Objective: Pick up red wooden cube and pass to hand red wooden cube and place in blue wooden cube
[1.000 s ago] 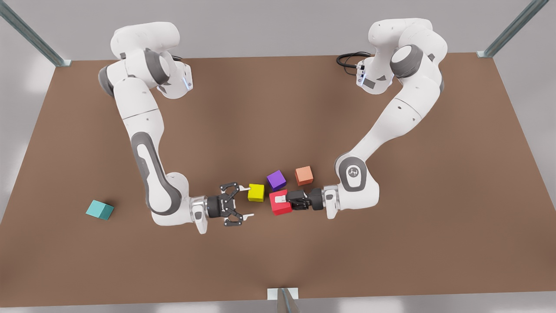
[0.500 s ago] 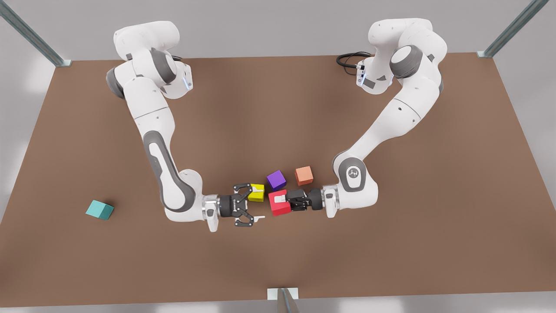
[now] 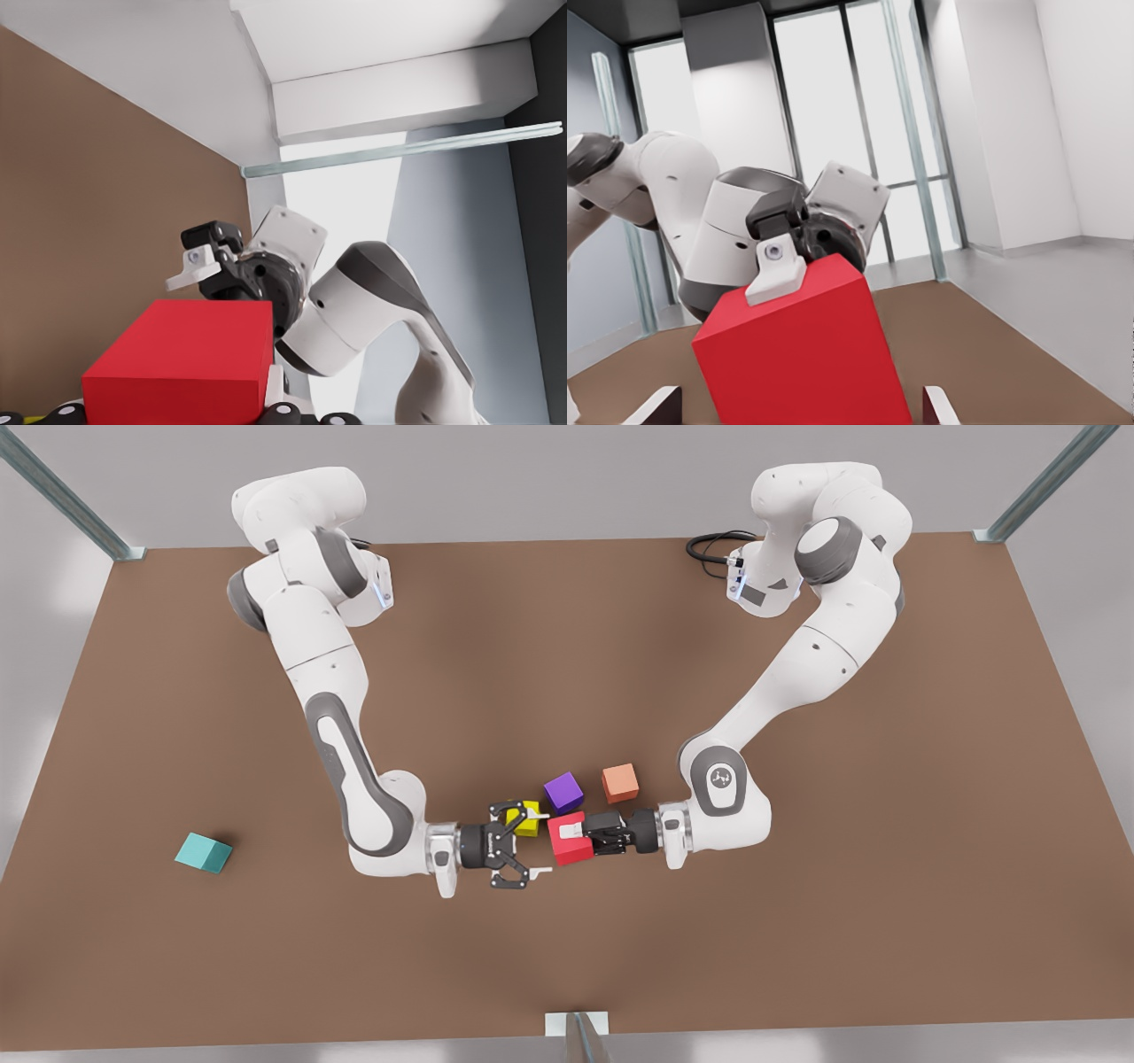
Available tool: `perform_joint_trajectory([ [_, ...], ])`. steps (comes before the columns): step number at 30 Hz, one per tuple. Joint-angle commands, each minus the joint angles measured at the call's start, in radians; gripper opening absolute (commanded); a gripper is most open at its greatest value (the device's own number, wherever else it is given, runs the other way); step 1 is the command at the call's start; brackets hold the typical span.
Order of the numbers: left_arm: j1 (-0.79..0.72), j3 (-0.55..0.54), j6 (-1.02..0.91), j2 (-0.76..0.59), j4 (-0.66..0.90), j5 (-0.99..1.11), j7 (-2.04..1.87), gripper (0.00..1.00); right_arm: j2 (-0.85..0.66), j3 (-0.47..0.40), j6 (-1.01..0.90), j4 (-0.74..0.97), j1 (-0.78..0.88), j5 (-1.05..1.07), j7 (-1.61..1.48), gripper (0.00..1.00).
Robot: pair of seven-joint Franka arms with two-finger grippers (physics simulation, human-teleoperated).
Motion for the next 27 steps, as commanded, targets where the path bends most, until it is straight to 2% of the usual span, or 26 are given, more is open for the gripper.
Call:
perform_joint_trajectory([
  [1,0.000,-0.001,-0.012,-0.001,0.001,-0.018,0.063,0.51,0.002,0.000,0.020,0.006,0.001,0.000,0.018,1.00],
  [25,-0.001,-0.001,-0.012,0.005,0.002,-0.018,0.063,0.51,0.006,0.014,0.061,0.029,0.080,0.026,0.066,1.00],
  [26,-0.001,-0.001,-0.012,0.005,0.002,-0.018,0.063,0.51,0.009,0.014,0.061,0.029,0.080,0.026,0.066,0.99],
  [27,-0.001,-0.001,-0.012,0.005,0.002,-0.018,0.063,0.51,0.011,0.014,0.061,0.029,0.080,0.026,0.069,0.89],
])
